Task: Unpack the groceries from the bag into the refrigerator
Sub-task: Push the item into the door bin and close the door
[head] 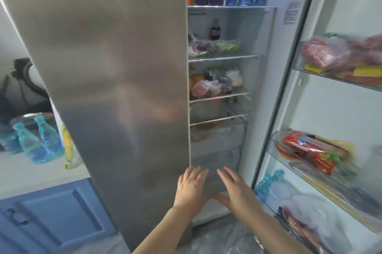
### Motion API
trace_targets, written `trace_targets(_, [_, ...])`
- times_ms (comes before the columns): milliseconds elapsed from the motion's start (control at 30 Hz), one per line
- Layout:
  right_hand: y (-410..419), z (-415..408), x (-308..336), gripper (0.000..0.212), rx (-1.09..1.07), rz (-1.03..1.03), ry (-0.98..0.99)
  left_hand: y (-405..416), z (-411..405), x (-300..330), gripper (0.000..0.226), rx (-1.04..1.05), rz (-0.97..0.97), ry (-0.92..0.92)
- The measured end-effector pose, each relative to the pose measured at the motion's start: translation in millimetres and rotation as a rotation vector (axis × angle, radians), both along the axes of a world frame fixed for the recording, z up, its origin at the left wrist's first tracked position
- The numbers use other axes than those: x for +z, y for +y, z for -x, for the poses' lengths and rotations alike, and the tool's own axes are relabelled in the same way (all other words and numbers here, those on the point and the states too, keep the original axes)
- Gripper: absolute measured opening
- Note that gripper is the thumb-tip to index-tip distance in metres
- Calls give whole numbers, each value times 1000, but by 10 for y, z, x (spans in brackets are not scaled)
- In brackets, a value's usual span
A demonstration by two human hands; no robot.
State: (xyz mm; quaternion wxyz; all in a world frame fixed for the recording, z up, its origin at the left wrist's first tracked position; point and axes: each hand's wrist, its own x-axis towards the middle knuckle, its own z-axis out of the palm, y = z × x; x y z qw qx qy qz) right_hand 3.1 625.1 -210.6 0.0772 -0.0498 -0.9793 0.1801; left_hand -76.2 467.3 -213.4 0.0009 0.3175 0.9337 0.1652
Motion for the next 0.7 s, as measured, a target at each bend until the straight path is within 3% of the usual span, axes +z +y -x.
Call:
trace_targets(233, [42, -816, 226, 81, -273, -16, 19, 354, -523, 161, 73, -263, -12, 12])
trace_targets(400, [452, -1456, 483, 109, -446, -30, 36, 954, -980, 453, 69, -459, -65, 84])
trace_targets(533, [796, -1943, 850, 100, -566, -76, 76, 1548, -1265, 784, 72, -619, -129, 192])
trace_targets(633, [1110, -2211, 1206, 82, -620, -88, 123, 2005, -1410, 1039, 66, -731, -240, 266])
trace_targets(700, [1338, -2328, 1437, 77, -637, -129, 148, 2283, -1479, 1264, 66, -749, -291, 242])
